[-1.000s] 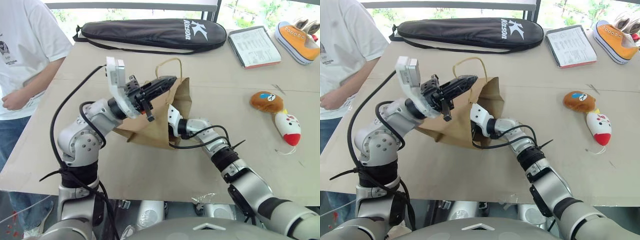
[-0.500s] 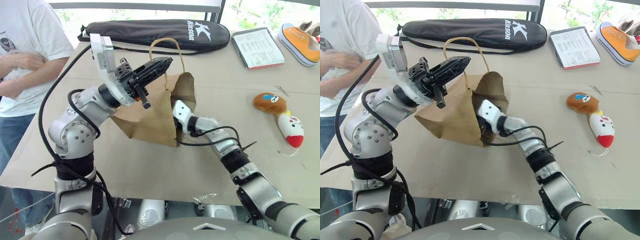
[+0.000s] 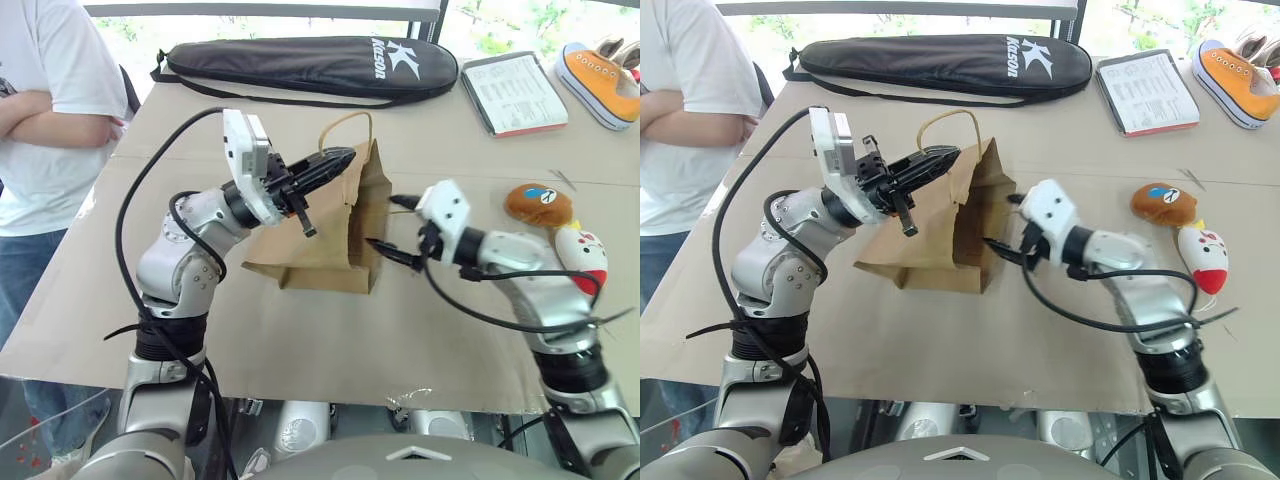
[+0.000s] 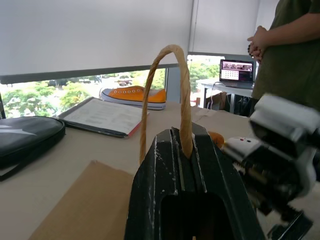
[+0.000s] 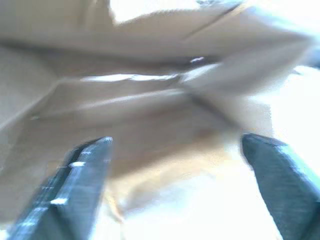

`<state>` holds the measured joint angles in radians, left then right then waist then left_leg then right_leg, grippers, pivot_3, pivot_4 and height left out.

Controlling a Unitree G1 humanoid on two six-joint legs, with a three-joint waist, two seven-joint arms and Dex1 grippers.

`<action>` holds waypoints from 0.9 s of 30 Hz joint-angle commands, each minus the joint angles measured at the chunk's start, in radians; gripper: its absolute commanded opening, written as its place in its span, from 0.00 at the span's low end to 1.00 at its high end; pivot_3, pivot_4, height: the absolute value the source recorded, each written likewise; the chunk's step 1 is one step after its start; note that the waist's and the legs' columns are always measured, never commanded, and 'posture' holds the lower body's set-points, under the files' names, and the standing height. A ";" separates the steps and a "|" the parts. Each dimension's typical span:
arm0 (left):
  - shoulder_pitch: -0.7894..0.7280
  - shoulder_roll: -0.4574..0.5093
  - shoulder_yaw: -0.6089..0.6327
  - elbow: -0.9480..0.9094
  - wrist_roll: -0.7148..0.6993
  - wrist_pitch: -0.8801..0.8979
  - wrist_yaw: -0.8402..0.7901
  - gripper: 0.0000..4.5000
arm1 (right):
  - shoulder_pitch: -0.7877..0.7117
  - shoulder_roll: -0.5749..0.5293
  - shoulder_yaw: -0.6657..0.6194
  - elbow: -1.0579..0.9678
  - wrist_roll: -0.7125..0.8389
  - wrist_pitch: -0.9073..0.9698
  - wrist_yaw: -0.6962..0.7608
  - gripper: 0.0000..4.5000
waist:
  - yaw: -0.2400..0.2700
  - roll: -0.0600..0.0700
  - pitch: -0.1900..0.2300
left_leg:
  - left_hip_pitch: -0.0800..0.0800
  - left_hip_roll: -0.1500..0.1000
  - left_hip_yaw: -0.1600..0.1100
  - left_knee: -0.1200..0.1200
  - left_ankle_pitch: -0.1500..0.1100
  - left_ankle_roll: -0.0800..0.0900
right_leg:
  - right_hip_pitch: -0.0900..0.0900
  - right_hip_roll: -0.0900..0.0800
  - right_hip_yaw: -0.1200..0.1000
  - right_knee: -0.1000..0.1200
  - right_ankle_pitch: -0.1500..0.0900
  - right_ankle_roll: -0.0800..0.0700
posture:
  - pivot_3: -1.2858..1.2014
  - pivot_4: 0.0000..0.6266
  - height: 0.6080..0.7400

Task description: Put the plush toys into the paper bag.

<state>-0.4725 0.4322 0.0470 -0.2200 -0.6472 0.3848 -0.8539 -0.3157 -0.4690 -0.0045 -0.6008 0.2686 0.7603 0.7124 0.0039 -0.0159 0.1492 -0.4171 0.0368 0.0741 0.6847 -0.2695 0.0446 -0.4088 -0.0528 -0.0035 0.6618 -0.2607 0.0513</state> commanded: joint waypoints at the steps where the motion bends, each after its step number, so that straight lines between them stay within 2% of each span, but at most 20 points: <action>1: -0.010 -0.020 -0.006 -0.016 0.017 -0.037 0.005 0.00 | -0.035 -0.139 -0.127 -0.139 -0.007 0.182 -0.057 0.98 | 0.001 -0.001 0.000 | 0.000 0.000 0.000 0.000 0.000 0.000 | 0.000 0.000 0.000 0.000 0.000 0.000 | 0.52 0.24 1.00; 4: 0.002 -0.046 -0.019 -0.020 0.036 -0.051 0.023 0.00 | -0.080 -0.195 -0.218 -0.095 0.024 0.312 -0.103 0.98 | -0.001 -0.001 0.000 | 0.001 0.000 0.001 0.000 -0.001 0.001 | 0.000 0.001 0.000 0.000 0.000 0.000 | 0.52 0.24 1.00; 7: 0.013 -0.061 -0.040 -0.023 0.069 -0.070 0.030 0.00 | -0.080 -0.299 -0.170 0.063 -0.099 0.348 -0.194 0.98 | 0.000 -0.001 0.000 | 0.001 0.001 0.001 0.000 -0.002 0.003 | 0.000 0.002 0.001 0.000 0.000 0.000 | 0.52 0.24 1.00; 10: 0.025 -0.084 -0.059 -0.036 0.084 -0.077 0.046 0.00 | -0.051 -0.395 -0.078 0.211 -0.177 0.267 -0.207 0.98 | 0.002 -0.001 0.000 | 0.001 0.000 0.003 0.000 -0.002 0.003 | 0.000 0.001 0.002 -0.001 0.000 0.000 | 0.52 0.24 1.00; 13: 0.040 -0.125 -0.077 -0.065 0.078 -0.066 0.082 0.00 | -0.083 -0.394 -0.015 0.454 -0.217 0.146 -0.203 0.98 | 0.002 -0.001 0.000 | 0.001 0.000 0.003 0.000 -0.002 0.003 | 0.000 0.002 0.003 -0.002 0.000 0.000 | 0.52 0.24 1.00; 14: 0.049 -0.135 -0.084 -0.069 0.070 -0.068 0.073 0.00 | -0.126 -0.375 0.028 0.589 -0.236 0.108 -0.197 0.98 | -0.001 -0.001 0.000 | 0.001 0.000 0.004 0.000 -0.002 0.003 | 0.000 0.002 0.004 -0.002 0.000 0.000 | 0.52 0.24 1.00; 16: 0.065 -0.161 -0.106 -0.081 0.073 -0.071 0.073 0.00 | -0.195 -0.334 0.035 0.784 -0.223 0.048 -0.179 0.98 | -0.003 -0.001 0.000 | 0.002 0.000 0.005 0.000 -0.002 0.003 | 0.000 0.003 0.005 -0.001 0.000 0.000 | 0.52 0.24 1.00; 19: 0.062 -0.188 -0.128 -0.080 0.085 -0.082 0.080 0.00 | -0.237 -0.348 0.046 0.912 -0.241 -0.090 -0.134 0.80 | -0.012 -0.001 0.000 | 0.002 0.000 0.007 0.000 -0.001 0.003 | -0.001 0.004 0.008 -0.001 0.000 0.000 | 0.52 0.24 1.00; 22: 0.052 -0.191 -0.124 -0.047 0.092 -0.100 0.063 0.00 | -0.253 -0.356 0.047 0.948 -0.249 -0.164 -0.102 0.51 | -0.013 -0.001 0.000 | 0.002 0.001 0.007 0.000 -0.001 0.003 | -0.001 0.004 0.008 -0.001 0.000 0.000 | 0.52 0.24 1.00; 27: 0.019 -0.203 -0.101 -0.015 0.053 -0.091 0.054 0.00 | -0.138 -0.384 -0.042 0.806 -0.206 -0.286 -0.056 0.06 | -0.008 -0.001 0.000 | 0.001 0.001 0.006 0.000 -0.001 0.002 | -0.001 0.004 0.008 -0.001 0.000 0.001 | 0.52 0.24 1.00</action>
<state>-0.4316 0.2379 -0.0750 -0.2201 -0.5611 0.3004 -0.7921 -0.4670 -0.8260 0.0071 0.2750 0.0408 0.5182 0.6359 -0.0037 -0.0165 0.1491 -0.4161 0.0379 0.0802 0.6848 -0.2707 0.0470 -0.4097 -0.0490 0.0041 0.6606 -0.2607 0.0520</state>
